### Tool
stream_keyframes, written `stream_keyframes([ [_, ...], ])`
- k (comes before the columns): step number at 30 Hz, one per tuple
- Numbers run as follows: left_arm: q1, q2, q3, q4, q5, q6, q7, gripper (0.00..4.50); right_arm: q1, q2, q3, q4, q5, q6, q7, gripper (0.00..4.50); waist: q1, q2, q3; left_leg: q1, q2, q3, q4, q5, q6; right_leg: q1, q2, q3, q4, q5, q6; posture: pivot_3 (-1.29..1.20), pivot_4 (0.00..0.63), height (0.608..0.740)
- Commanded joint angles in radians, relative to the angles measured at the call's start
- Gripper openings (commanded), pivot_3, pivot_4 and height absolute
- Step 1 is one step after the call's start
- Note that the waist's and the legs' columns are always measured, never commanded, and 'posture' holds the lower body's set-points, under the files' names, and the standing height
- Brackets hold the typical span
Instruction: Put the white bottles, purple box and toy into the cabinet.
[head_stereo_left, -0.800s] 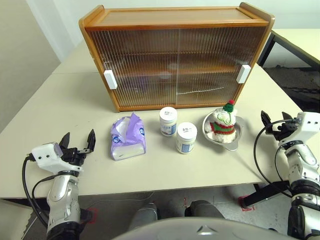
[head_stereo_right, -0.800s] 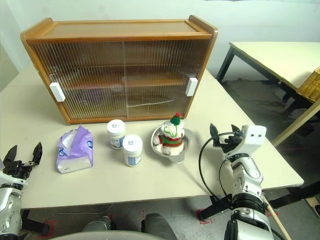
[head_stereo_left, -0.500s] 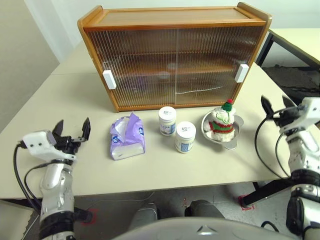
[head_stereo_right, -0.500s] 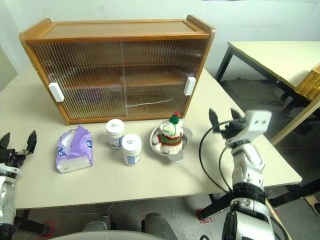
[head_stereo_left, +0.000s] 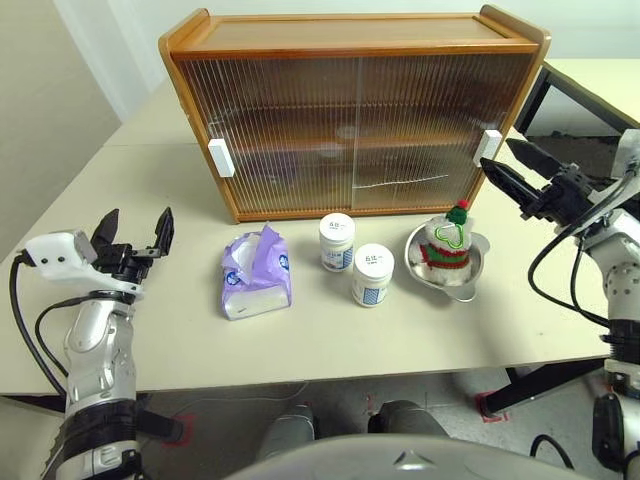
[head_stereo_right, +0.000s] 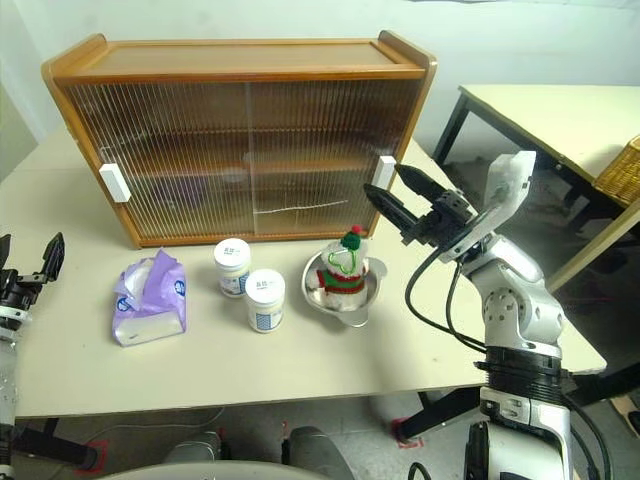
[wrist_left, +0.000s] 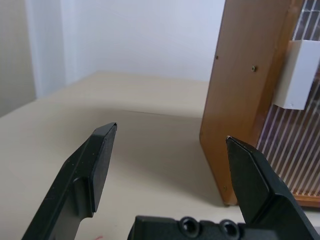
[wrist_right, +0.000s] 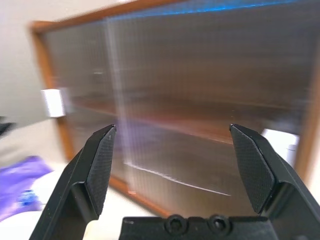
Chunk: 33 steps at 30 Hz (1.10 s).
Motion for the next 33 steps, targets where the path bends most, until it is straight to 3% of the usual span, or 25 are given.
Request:
stream_keyframes([
  [1, -0.038, 0.01, -0.012, -0.002, -0.013, 0.026, -0.025, 4.5, 0.014, -0.015, 0.029, -0.11, 0.097, 0.126, 0.04, 4.49, 0.001, 0.0, 0.0, 0.0, 0.0, 0.0, 0.001, 0.0, 0.0, 0.0, 0.0, 0.0, 0.0, 0.0, 0.0, -0.1, 0.0, 0.74],
  [9, -0.096, -0.005, -0.051, 0.002, -0.017, 0.065, -0.059, 4.5, 0.046, 0.04, 0.084, -0.271, 0.214, 0.245, 0.033, 4.49, 0.003, -0.001, 0.0, 0.0, -0.002, 0.0, 0.006, 0.0, 0.0, 0.002, 0.003, 0.0, 0.0, 0.001, -0.001, -0.09, 0.0, 0.74],
  [24, -0.266, -0.056, -0.138, 0.001, 0.011, 0.165, 0.01, 4.5, 0.059, 0.089, 0.124, -0.29, 0.161, 0.198, 0.018, 4.49, 0.01, -0.002, 0.0, -0.001, -0.002, -0.001, 0.01, 0.0, 0.0, 0.002, 0.003, 0.0, 0.0, 0.003, 0.0, -0.11, 0.0, 0.74],
  [33, -0.266, -0.055, -0.132, -0.023, 0.012, 0.183, 0.008, 1.42, 0.067, 0.09, 0.119, -0.293, 0.151, 0.188, 0.015, 4.5, 0.009, -0.002, 0.0, -0.001, -0.002, 0.0, 0.01, 0.0, 0.0, 0.002, 0.007, 0.0, 0.0, 0.003, 0.0, -0.12, 0.0, 0.74],
])
